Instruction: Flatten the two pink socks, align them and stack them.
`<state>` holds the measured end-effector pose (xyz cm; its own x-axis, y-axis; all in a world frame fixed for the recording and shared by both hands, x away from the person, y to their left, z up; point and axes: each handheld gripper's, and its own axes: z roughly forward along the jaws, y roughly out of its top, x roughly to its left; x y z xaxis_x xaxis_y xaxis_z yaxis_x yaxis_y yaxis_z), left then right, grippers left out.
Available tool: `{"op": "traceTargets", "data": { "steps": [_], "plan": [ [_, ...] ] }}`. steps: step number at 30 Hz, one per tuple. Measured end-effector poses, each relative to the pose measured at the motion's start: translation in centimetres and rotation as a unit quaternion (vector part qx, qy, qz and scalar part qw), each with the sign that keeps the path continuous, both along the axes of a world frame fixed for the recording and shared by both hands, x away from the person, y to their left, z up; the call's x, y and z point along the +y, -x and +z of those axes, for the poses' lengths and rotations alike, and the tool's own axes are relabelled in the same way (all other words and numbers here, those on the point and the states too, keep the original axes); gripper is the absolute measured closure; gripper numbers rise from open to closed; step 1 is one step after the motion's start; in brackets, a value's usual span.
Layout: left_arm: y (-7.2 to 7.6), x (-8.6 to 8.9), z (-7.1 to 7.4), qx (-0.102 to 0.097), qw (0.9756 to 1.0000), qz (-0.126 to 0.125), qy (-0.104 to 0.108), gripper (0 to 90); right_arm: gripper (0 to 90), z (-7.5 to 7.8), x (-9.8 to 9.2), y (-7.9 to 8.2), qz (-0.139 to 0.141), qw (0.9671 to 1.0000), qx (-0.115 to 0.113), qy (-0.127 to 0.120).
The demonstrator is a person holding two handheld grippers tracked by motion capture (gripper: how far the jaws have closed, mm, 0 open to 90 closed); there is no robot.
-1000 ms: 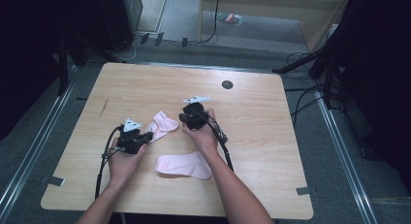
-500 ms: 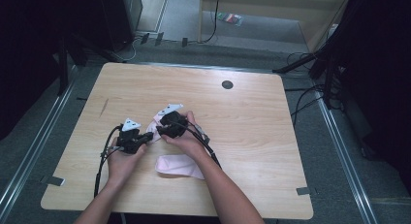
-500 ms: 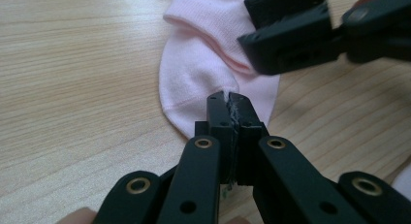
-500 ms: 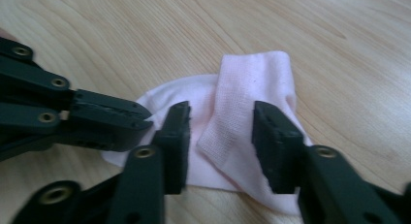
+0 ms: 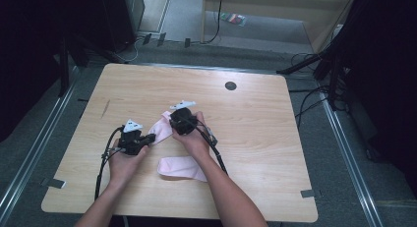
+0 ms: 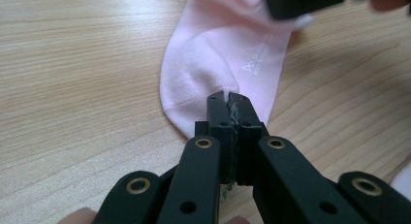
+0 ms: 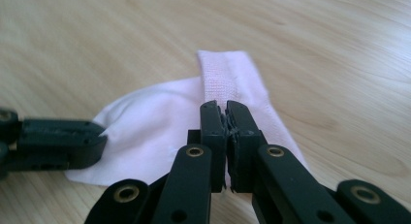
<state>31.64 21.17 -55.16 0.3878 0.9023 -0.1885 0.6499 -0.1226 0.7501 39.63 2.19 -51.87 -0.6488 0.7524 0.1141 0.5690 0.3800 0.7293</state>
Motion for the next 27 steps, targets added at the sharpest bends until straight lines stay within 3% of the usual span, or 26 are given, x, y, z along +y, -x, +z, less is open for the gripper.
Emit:
{"op": "traceTargets", "data": {
  "steps": [4,10,17,27],
  "plan": [
    [0.0,0.0,0.1,-0.001,1.0,0.001,-0.005,90.0,88.5,0.9,-2.5,-0.8,-0.043,0.9983,0.017,-0.036],
    [0.0,0.3,0.1,0.0,0.9999,-0.001,-0.012,90.0,88.8,1.3,-4.5,-1.4,-0.063,0.9973,0.021,-0.033],
    [-0.1,0.9,0.2,0.001,0.9999,-0.007,-0.011,90.0,89.1,1.2,-6.8,-1.9,-0.094,0.9932,0.043,-0.054],
    [-0.2,1.1,0.1,-0.005,0.9998,-0.007,-0.018,90.0,89.1,0.4,-8.6,-1.6,-0.105,0.9901,0.07,-0.059]
  ]
}}
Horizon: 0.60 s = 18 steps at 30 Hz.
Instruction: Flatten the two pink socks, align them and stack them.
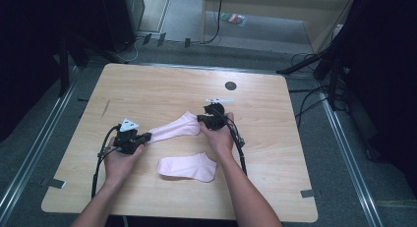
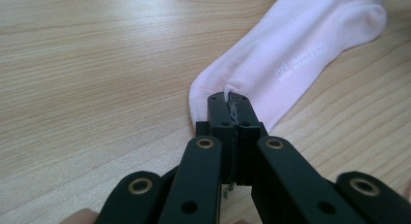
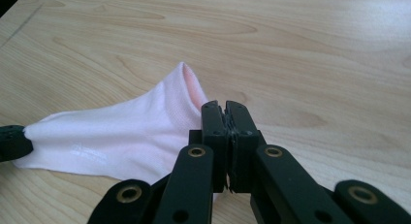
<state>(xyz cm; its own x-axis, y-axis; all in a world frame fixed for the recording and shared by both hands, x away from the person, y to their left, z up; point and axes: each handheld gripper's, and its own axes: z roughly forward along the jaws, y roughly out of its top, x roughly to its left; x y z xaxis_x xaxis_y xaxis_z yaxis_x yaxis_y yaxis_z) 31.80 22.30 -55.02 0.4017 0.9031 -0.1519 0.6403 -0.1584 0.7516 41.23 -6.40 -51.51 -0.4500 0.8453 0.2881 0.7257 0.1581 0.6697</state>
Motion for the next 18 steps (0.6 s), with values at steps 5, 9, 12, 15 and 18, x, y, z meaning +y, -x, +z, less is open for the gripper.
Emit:
{"op": "traceTargets", "data": {
  "steps": [5,9,12,15,18],
  "plan": [
    [0.2,-0.1,0.2,-0.027,0.9996,-0.007,0.008,86.0,85.9,-0.8,-0.1,0.0,0.009,1.0,0.001,0.002],
    [0.4,0.6,1.0,-0.055,0.9981,0.011,0.023,70.4,70.1,-0.3,-0.7,0.1,-0.014,0.9994,-0.025,-0.019],
    [0.3,1.2,1.0,-0.046,0.998,0.021,0.038,66.1,68.4,-0.4,-1.0,0.1,-0.007,0.9996,-0.021,-0.016],
    [0.3,1.2,0.8,-0.038,0.9979,0.023,0.047,64.7,64.5,-0.8,-0.9,0.1,0.004,0.9998,-0.021,-0.002],
    [0.2,0.9,0.7,-0.039,0.998,0.024,0.045,61.7,58.5,-1.3,-0.5,0.1,0.007,0.9998,-0.019,0.007]
  ]
}}
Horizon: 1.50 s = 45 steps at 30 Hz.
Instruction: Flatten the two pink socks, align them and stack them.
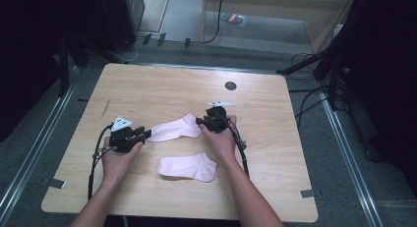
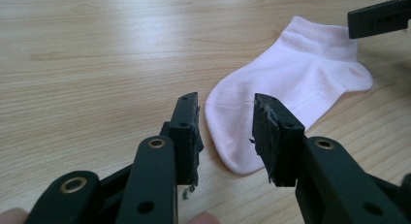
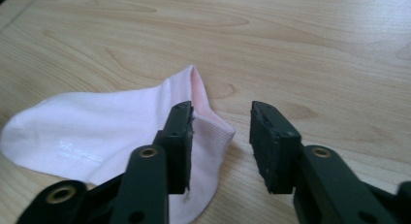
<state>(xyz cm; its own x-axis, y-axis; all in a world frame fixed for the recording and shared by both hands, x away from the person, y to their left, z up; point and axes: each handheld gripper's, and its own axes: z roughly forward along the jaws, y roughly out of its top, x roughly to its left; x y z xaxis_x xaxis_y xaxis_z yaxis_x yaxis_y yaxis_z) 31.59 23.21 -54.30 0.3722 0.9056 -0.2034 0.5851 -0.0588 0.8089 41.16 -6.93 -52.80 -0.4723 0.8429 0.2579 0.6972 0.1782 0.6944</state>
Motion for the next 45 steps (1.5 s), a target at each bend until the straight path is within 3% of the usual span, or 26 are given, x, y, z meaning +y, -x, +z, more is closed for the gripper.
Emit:
{"op": "traceTargets", "data": {
  "steps": [7,11,13,15,17,20,22,28,32,36,45],
  "plan": [
    [-0.4,-0.8,-0.6,0.017,0.9994,0.008,-0.029,54.9,57.2,-0.9,0.6,-0.1,0.001,0.9998,0.001,0.021],
    [-0.5,-1.1,-0.5,0.019,0.9991,0.012,-0.035,51.8,62.9,-1.0,0.7,0.0,-0.001,0.9998,-0.001,0.021],
    [-0.5,-1.4,-0.7,0.022,0.9987,0.009,-0.045,51.5,65.9,-1.1,1.0,0.2,0.006,0.9994,-0.009,0.033],
    [-0.6,-1.7,-0.8,0.026,0.9977,0.011,-0.061,53.7,71.7,-1.2,1.2,0.3,0.016,0.9983,-0.025,0.05],
    [-0.6,-1.8,-0.8,0.027,0.9974,0.015,-0.065,62.8,79.6,-1.2,1.3,0.6,0.019,0.9975,-0.032,0.061],
    [-0.7,-1.7,-0.8,0.031,0.9976,0.014,-0.06,81.9,85.2,-1.2,1.3,0.8,0.028,0.9975,-0.031,0.058],
    [-0.7,-1.6,-0.8,0.03,0.9977,0.011,-0.059,87.4,86.2,-1.1,1.3,0.9,0.033,0.9978,-0.028,0.05],
    [-0.2,-1.4,-0.3,0.013,0.9979,0.005,-0.063,89.7,86.8,-0.2,0.8,1.4,0.031,0.9989,-0.028,0.022],
    [0.1,-1.0,0.4,-0.001,0.9991,0.007,-0.042,89.9,87.0,0.6,0.2,1.8,0.028,0.9993,-0.023,0.003],
    [0.6,-0.9,1.1,-0.016,0.9994,0.005,-0.031,90.0,87.0,1.4,-0.3,2.6,0.028,0.9991,-0.031,-0.001],
    [1.7,-1.7,2.3,-0.03,0.9993,-0.015,-0.016,89.9,87.1,2.3,-1.8,4.8,0.02,0.9987,-0.044,-0.015]
  ]
}}
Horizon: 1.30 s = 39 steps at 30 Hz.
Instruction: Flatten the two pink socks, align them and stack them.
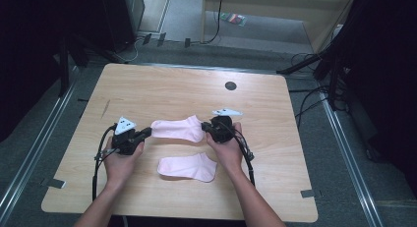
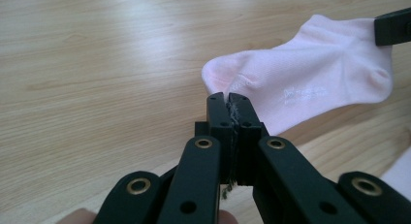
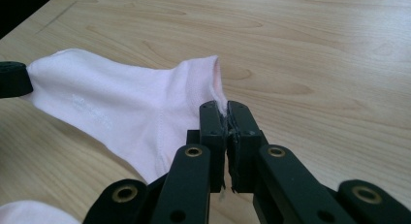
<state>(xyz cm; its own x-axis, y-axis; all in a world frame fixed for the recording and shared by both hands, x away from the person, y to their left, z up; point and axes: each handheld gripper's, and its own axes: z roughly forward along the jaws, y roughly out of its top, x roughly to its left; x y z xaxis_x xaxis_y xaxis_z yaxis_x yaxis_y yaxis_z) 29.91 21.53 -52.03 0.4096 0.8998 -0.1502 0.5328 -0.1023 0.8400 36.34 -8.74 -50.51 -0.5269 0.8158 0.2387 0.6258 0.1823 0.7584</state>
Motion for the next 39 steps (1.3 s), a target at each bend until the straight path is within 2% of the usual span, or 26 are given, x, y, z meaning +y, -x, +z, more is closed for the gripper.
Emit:
{"op": "traceTargets", "data": {
  "steps": [6,14,17,29,36,39],
  "plan": [
    [0.9,-0.5,0.8,-0.001,0.9996,-0.021,0.018,90.0,87.2,0.7,-1.4,1.5,-0.007,0.9999,-0.002,-0.015],
    [2.8,-1.3,1.6,-0.004,0.9984,-0.054,0.014,90.0,87.7,1.1,-3.2,4.0,-0.017,0.9993,0.001,-0.032],
    [3.4,-1.3,1.7,-0.001,0.9977,-0.064,0.023,90.0,87.7,1.0,-3.7,4.9,-0.017,0.9992,0.004,-0.035],
    [6.1,-2.0,1.4,0.004,0.9958,-0.089,0.019,90.0,88.0,0.2,-5.3,8.1,-0.018,0.9985,0.014,-0.05],
    [7.2,-2.1,1.3,0.005,0.9951,-0.098,0.014,90.0,88.0,0.0,-5.9,9.7,-0.018,0.9981,0.018,-0.055],
    [7.5,-2.1,0.8,0.012,0.9947,-0.101,0.011,90.0,88.1,0.1,-6.0,10.2,-0.019,0.9981,0.022,-0.054]
  ]
}}
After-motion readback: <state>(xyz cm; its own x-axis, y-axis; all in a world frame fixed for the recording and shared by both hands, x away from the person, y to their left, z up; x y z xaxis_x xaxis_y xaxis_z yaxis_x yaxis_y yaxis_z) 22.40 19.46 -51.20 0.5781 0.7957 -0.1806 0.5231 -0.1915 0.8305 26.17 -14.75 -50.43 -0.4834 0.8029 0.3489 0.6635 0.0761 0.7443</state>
